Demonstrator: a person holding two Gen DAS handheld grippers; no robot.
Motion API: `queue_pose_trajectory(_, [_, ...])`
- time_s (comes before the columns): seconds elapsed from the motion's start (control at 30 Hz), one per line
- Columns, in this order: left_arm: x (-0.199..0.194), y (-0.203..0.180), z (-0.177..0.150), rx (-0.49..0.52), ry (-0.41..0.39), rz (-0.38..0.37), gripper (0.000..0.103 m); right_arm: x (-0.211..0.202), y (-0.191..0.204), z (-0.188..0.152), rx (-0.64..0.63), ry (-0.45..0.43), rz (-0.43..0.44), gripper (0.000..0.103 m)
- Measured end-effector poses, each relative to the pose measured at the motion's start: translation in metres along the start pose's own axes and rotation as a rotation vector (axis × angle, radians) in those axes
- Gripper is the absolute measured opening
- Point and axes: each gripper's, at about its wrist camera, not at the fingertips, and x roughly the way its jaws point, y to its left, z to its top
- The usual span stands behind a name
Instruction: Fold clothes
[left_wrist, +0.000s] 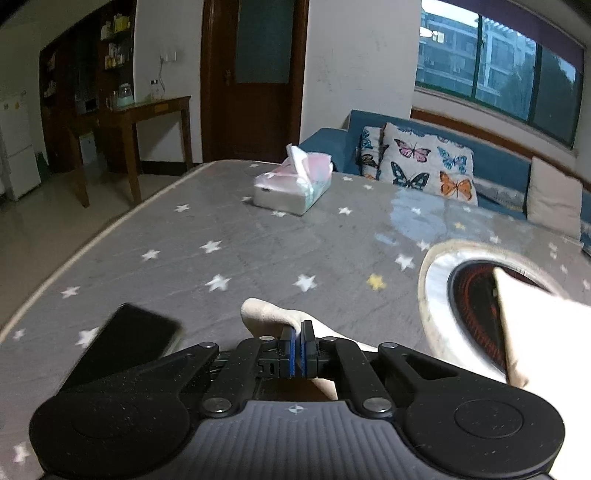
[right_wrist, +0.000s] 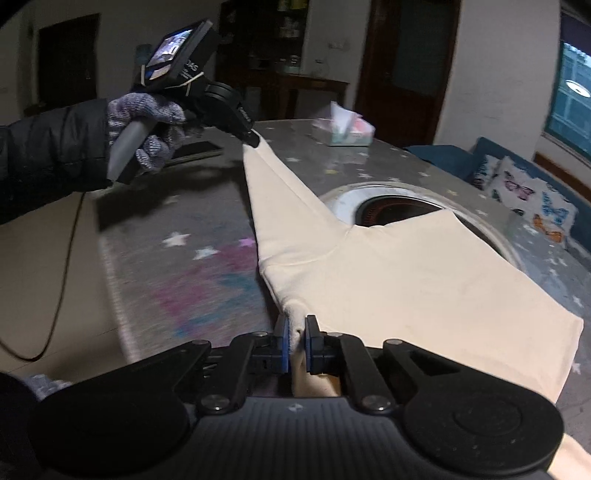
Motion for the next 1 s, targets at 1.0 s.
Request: queue_pose_trajectory(1.0, [0.030,-0.136,0.020,0.265,0.045,-0.290,0.043,-0.011,-0.251,-0.020,0.584,0.031,-0.355,0.034])
